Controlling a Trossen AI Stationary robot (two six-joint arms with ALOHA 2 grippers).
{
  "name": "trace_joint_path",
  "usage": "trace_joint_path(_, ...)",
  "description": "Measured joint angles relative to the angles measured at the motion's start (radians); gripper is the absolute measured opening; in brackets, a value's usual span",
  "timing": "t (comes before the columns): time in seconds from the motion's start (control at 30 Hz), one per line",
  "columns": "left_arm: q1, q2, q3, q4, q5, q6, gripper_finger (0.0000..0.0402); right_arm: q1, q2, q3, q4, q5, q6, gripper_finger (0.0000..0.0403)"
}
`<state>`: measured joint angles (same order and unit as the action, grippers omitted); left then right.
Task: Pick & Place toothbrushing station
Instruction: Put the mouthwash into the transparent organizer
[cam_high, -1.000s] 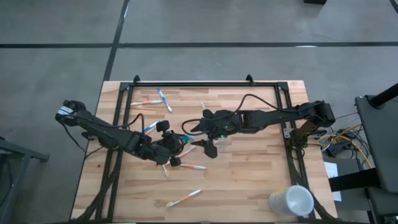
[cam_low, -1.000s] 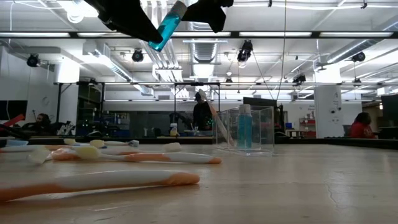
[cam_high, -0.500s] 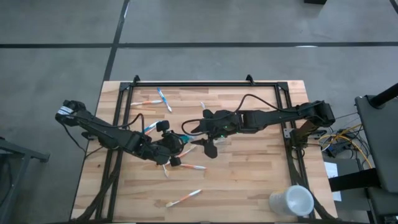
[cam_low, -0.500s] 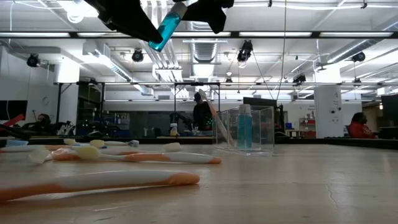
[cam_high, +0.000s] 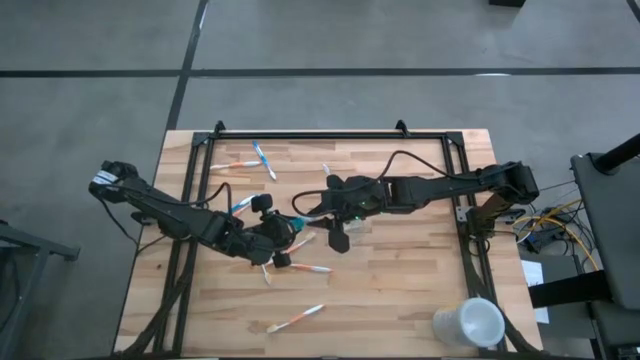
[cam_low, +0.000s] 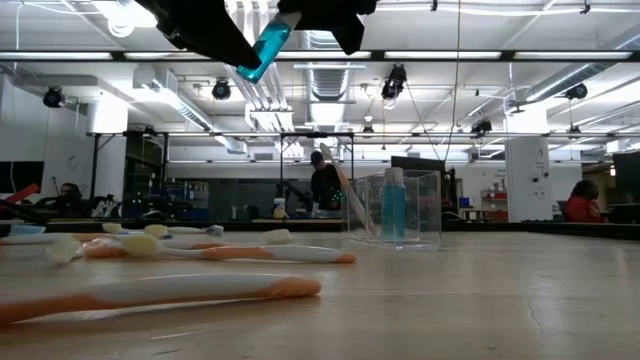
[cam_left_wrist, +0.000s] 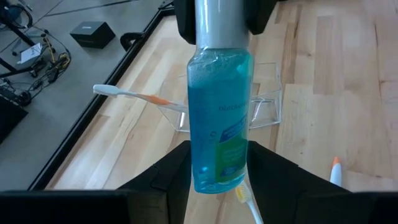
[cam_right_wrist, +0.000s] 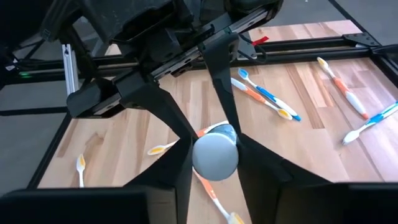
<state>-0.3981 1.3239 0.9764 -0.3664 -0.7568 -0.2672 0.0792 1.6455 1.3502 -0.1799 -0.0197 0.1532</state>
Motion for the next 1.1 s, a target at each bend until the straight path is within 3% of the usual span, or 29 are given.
trace_joint_path(0.63, 0.0, 0.0, 0.0, 0.003, -0.003, -0.022, 0.0154, 0.0, -0.007, 0.002, -0.005, -0.002, 0.006, 0.0095)
trace_joint_path(1.1, 0.0, -0.001, 0.001, 0.0, 0.004, -0.07, 0.0177, 0.0, -0.007, 0.003, -0.005, -0.005, 0.004, 0.0095)
